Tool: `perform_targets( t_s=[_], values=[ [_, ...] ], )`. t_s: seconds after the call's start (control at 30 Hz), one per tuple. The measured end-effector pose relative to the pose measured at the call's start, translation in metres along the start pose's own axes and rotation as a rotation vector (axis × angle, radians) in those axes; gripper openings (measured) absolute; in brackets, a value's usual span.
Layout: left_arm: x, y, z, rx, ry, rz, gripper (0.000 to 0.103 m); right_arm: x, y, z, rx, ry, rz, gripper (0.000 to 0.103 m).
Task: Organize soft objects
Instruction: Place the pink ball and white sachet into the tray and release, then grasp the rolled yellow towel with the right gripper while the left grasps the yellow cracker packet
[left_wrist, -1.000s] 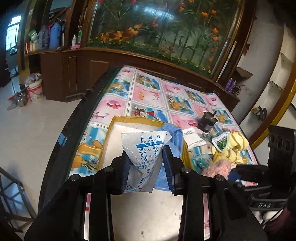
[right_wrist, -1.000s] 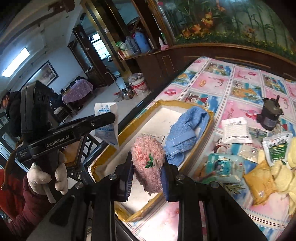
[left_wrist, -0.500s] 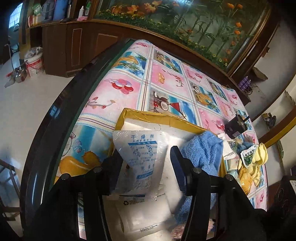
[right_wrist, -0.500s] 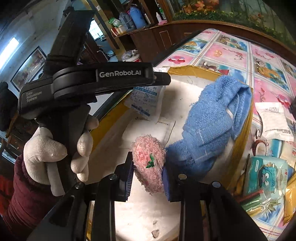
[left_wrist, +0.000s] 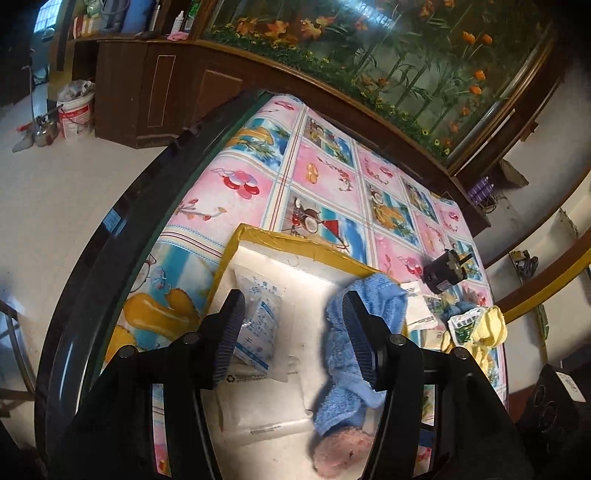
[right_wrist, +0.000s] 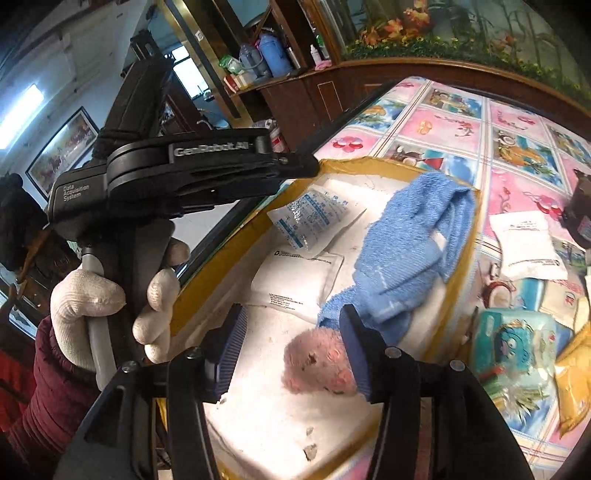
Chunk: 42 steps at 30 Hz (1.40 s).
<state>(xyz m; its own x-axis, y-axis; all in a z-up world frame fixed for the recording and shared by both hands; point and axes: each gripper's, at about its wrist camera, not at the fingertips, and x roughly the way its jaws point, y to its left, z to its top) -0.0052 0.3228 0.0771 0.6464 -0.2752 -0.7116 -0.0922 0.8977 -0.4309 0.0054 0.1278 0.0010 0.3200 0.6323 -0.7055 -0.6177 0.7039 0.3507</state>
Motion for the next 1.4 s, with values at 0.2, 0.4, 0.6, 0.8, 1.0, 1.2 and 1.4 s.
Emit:
perform_targets(
  t_s=[0.2,0.4,0.6,0.8,1.0,1.2,1.4],
  values=[
    [-0.033,-0.036,-0.017,-0.021,-0.029,-0.052,0.055,-0.044,-0.020,-0.023,0.047,-0.082,-0.001,0.052],
    [-0.048,-0.097,-0.053,0.070,-0.026,-0.107,0.071,-0.109,-0.084,-0.060,0.155,-0.190,-0.117,0.052],
    [-0.005,-0.168,-0.090,0.228,0.099,-0.136,0.071,-0.168,-0.161,-0.110,0.360,-0.258,-0.260,0.052],
    [0.052,-0.208,-0.118,0.285,0.207,-0.106,0.071,-0.189,-0.192,-0.137,0.451,-0.289,-0.264,0.053],
    [0.094,-0.248,-0.126,0.421,0.208,-0.091,0.071,-0.193,-0.212,-0.153,0.474,-0.286,-0.211,0.053],
    [0.137,-0.272,-0.131,0.564,0.212,0.001,0.071,-0.195,-0.214,-0.156,0.480,-0.292,-0.159,0.053],
    [0.119,-0.277,-0.151,0.640,0.236,-0.071,0.053,-0.196,-0.212,-0.157,0.480,-0.295,-0.142,0.053]
  ],
)
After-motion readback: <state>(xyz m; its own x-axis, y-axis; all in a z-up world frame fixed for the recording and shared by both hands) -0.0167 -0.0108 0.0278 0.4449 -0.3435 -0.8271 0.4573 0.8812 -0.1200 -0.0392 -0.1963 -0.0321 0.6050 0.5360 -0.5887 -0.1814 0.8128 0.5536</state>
